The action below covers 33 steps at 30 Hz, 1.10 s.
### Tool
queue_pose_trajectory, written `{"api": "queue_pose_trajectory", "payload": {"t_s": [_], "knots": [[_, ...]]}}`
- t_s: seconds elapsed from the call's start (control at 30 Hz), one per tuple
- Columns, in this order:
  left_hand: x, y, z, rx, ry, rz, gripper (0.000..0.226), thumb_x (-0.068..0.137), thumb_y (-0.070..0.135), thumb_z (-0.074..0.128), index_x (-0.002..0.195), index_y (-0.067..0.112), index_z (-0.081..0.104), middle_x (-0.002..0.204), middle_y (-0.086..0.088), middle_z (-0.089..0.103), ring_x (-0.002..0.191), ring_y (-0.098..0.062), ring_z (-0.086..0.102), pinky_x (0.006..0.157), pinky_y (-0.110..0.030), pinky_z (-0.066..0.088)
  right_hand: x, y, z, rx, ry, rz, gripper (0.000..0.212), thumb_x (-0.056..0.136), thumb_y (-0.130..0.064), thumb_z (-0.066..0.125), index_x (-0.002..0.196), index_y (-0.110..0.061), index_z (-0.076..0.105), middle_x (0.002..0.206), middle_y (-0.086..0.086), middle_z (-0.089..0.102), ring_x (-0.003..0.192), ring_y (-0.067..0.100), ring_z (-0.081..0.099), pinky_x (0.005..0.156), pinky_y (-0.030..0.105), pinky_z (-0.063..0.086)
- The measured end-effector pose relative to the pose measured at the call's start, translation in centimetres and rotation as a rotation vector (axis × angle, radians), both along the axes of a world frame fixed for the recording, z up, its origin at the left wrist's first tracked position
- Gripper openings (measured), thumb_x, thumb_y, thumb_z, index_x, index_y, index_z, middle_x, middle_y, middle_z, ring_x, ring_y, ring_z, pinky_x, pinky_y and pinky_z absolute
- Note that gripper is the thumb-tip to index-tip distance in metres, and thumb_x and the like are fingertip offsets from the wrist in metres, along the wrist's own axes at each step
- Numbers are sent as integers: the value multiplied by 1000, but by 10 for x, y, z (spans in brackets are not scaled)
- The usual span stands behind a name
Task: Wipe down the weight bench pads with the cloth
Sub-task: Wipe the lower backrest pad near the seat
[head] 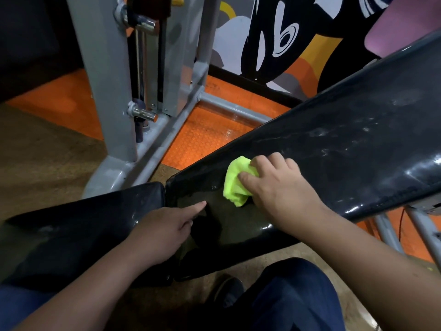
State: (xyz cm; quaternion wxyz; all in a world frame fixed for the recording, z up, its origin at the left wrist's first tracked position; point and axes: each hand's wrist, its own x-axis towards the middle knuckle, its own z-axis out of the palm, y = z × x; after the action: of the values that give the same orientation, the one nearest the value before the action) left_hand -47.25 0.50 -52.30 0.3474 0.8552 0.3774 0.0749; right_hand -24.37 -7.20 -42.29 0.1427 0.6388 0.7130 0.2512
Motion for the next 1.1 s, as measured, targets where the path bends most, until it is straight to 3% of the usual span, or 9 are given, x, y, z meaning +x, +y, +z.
{"api": "queue_pose_trajectory", "payload": {"t_s": [0.17, 0.27, 0.4, 0.53, 0.73, 0.93, 1.1], "knots": [[-1, 7, -2, 9, 19, 46, 54, 105, 33, 43, 147, 63, 27, 83, 8, 67, 72, -5, 62, 71, -34, 55, -5, 22, 8, 18, -3, -84, 39, 70, -22, 78, 107, -23, 65, 100, 9, 52, 84, 31, 45, 65, 39, 30], [-1, 7, -5, 12, 6, 56, 54, 105, 33, 43, 147, 63, 26, 88, 11, 66, 77, -4, 61, 75, -34, 54, -1, 12, 2, -14, -3, -10, 37, 76, -23, 74, 112, -25, 63, 106, 8, 52, 90, 30, 46, 70, 41, 37], [-1, 12, -12, 13, 10, 60, 55, 104, 35, 42, 147, 63, 23, 96, 8, 69, 83, -6, 62, 78, -38, 55, -2, 27, 9, 47, 41, -117, 34, 74, -19, 74, 107, -23, 65, 104, 10, 54, 86, 31, 45, 66, 38, 29], [-1, 11, -13, 13, 34, 54, 55, 105, 36, 42, 148, 64, 21, 96, 8, 68, 81, -5, 61, 77, -35, 55, 3, 20, 0, 35, 12, -15, 32, 76, -20, 73, 107, -22, 66, 102, 10, 54, 84, 31, 45, 66, 39, 31], [1, 14, -15, 7, 44, 68, 56, 105, 35, 42, 148, 63, 19, 98, 8, 70, 78, -5, 63, 75, -36, 56, 4, 37, 7, 29, 11, -51, 32, 73, -18, 73, 104, -21, 66, 101, 11, 52, 84, 32, 44, 65, 39, 27], [3, 15, -12, 14, 26, 66, 56, 105, 35, 42, 150, 60, 20, 120, 7, 68, 97, -8, 62, 86, -37, 54, 12, 44, 13, 70, 48, -72, 28, 74, -16, 71, 101, -21, 65, 102, 12, 53, 84, 31, 44, 66, 38, 28], [0, 11, -13, 20, 44, 70, 56, 104, 36, 42, 148, 64, 19, 106, 8, 69, 92, -9, 61, 85, -38, 54, 12, 42, 4, 21, 6, -8, 29, 76, -18, 71, 104, -23, 66, 102, 10, 53, 85, 31, 44, 66, 39, 32]]}}
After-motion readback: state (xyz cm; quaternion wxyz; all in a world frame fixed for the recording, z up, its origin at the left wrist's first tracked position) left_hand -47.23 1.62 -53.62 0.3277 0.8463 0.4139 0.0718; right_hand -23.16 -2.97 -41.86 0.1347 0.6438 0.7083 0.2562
